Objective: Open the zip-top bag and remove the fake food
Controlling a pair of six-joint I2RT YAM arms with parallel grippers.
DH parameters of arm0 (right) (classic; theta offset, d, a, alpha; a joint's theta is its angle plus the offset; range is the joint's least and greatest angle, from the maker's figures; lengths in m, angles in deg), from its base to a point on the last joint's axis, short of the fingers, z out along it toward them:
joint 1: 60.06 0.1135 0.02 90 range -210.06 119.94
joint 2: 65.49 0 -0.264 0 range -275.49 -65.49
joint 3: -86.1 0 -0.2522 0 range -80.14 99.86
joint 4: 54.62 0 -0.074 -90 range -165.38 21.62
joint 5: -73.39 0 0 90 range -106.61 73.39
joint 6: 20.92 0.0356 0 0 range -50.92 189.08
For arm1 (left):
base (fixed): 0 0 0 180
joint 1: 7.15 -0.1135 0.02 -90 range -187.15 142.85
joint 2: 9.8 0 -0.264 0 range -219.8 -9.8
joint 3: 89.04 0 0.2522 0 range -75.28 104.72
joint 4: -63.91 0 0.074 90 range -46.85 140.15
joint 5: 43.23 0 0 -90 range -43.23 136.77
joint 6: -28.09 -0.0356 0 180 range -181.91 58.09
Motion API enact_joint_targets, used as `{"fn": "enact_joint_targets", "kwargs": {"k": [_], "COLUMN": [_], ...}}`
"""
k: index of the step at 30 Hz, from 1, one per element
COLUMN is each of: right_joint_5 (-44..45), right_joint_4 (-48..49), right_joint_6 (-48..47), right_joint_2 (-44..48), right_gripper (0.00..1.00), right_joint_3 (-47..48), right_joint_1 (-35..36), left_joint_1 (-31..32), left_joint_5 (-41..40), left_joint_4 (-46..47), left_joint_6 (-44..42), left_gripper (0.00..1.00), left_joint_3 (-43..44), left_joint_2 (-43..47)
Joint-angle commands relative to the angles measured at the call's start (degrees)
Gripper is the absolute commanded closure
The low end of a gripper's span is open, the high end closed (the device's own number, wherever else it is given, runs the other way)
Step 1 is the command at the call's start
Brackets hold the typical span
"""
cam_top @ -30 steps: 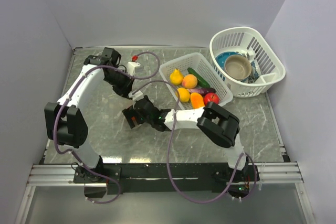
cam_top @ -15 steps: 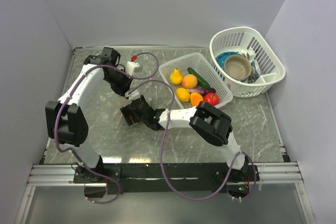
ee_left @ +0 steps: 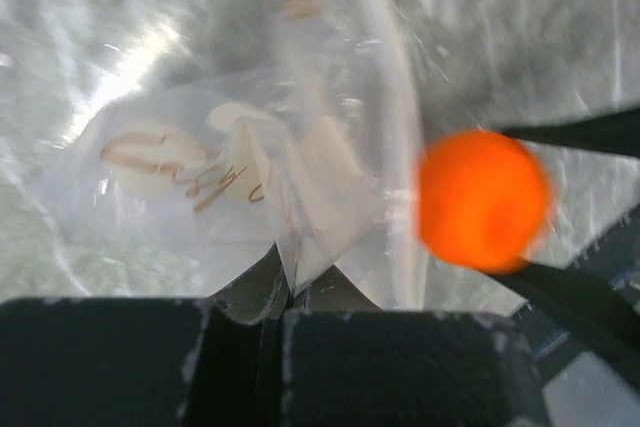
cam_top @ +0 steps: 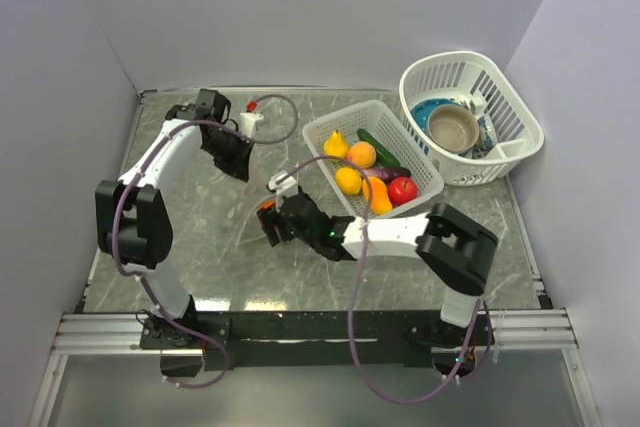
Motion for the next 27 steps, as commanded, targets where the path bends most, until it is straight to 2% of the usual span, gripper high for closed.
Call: {"fn": "enact_joint_targets", "kwargs": {"k": [1,3,7,11,13,16,17,18,22,25,26,27], "right_joint_5": [4.3,6.3,10.6,11.9,13.4,16.9,17.2,18.1,18.3,16.0,15.8,15.5], "right_joint_4": [-0.4,-1.5,-2.5,-3.9,-6.1,-10.6,-11.4,-13.0,-16.0,-15.2,-15.0,-14.9], "right_joint_6": [1.0,1.0,1.7,3.7,4.0,4.8,5.5,6.1,8.5,9.2,9.3,9.2], "right_joint_2": [10.4,15.9,24.8,29.0,28.2,25.3,24.7,23.5,22.5,24.2,24.4,24.0], "right_gripper": [0.34,0.34,0.36,0.42,0.43,0.27,0.08,0.00,0.00,0.00,0.00,0.00], "right_joint_3": [-4.4,-6.6,-11.3,-14.8,-14.0,-11.2,-10.8,-10.6,-11.1,-13.2,-13.7,-13.7], "right_joint_1": [0.0,-0.6,-6.4,-19.9,-22.3,-25.1,-25.7,-26.2,-26.5,-25.6,-24.8,-24.0], "left_joint_1": [-1.1,-1.0,-1.0,-1.0,-1.0,-1.0,-1.0,-1.0,-1.0,-1.0,-1.0,-1.1], "left_joint_5": [2.0,2.5,4.1,6.4,7.6,8.2,8.4,8.6,8.4,8.2,8.1,7.8], "left_joint_4": [3.0,3.4,4.4,4.4,3.7,3.1,2.9,2.8,2.7,2.3,2.3,2.3], "left_joint_6": [3.1,2.9,2.3,1.0,0.6,0.4,0.2,0.1,-0.2,-0.4,-0.6,-0.7], "left_gripper": [0.99,0.99,0.99,0.99,0.99,0.99,0.99,0.99,0.91,0.80,0.70,0.64], "left_joint_3": [4.7,4.2,1.8,0.4,0.6,0.9,0.8,0.5,-0.3,-0.4,-0.4,-0.5], "left_joint_2": [-1.9,-2.2,-1.3,-0.2,-0.1,0.1,0.4,0.5,1.5,1.6,1.7,1.8]}}
